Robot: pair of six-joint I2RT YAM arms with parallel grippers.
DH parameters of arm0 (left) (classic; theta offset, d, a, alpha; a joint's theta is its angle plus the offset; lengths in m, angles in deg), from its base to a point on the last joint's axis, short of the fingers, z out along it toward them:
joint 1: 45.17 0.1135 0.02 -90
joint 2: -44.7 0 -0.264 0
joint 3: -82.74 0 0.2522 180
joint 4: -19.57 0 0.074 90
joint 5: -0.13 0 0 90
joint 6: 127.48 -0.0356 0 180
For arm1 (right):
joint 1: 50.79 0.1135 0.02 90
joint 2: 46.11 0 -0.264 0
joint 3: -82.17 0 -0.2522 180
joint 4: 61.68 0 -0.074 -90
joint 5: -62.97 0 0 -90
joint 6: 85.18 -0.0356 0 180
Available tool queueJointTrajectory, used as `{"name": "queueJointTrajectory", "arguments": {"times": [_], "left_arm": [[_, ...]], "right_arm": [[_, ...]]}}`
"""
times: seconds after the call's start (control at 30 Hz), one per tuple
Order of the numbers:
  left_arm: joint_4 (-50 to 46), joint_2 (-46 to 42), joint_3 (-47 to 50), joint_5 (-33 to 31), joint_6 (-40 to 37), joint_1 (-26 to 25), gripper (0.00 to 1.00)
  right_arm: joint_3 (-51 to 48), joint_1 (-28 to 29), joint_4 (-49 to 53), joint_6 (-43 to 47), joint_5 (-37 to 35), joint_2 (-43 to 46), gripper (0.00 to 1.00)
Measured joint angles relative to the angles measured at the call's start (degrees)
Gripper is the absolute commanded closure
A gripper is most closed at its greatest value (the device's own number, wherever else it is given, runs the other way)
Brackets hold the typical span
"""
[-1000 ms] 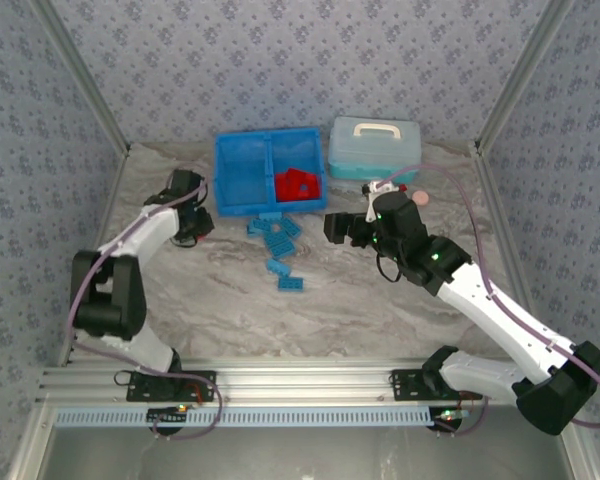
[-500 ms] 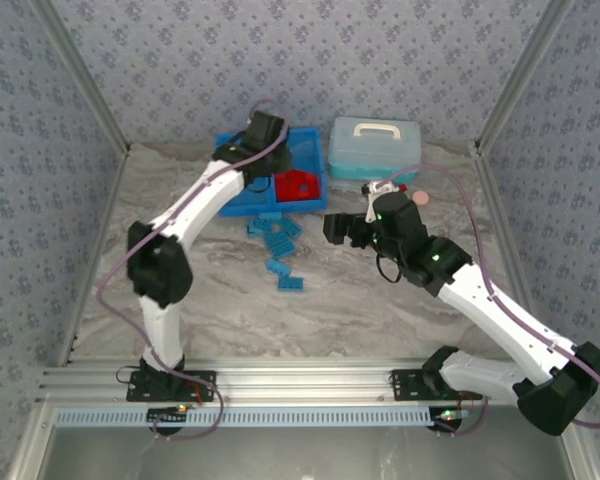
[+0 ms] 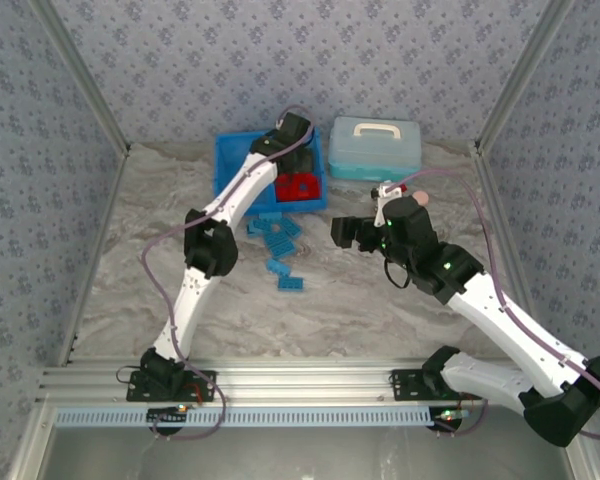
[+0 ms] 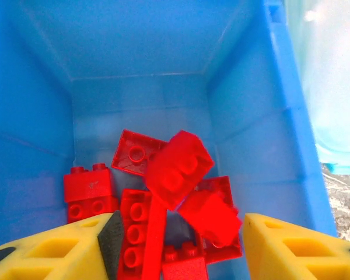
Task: Sort the legos into containers by color
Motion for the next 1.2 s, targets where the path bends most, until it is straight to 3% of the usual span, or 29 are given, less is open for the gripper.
{"name": "queueJointTrajectory", "arguments": {"times": [0.17, 0.27, 0.53, 0.7, 1.0, 1.2], "left_arm": [[-1.81, -4.48, 1.53, 0.09, -1.92, -1.20, 0.36], [-1.75, -13.99, 9.90, 0.15, -3.32, -2.49, 0.32], [5.25, -60.92, 49.46, 2.32, -7.30, -4.20, 0.09], [3.15, -81.74, 66.40, 2.27, -9.01, -3.58, 0.01], [-15.08, -93.79, 83.73, 3.45, -9.44, -2.34, 0.01], [-17.68, -99.03, 84.96, 6.01, -7.82, -1.42, 0.01]], "right_arm": [[-0.26, -0.09, -0.39, 2.34, 0.28, -0.46, 0.03], [-0.37, 0.52, -1.57, 6.88, 3.43, -3.39, 0.02], [4.72, 8.37, 3.39, 26.93, 10.08, -24.83, 0.01], [9.22, 11.02, 6.01, 37.86, 11.72, -36.68, 0.04], [14.69, 11.06, 5.35, 49.44, 18.03, -49.16, 0.12], [14.86, 11.06, 3.80, 51.30, 19.30, -54.10, 0.30]]}}
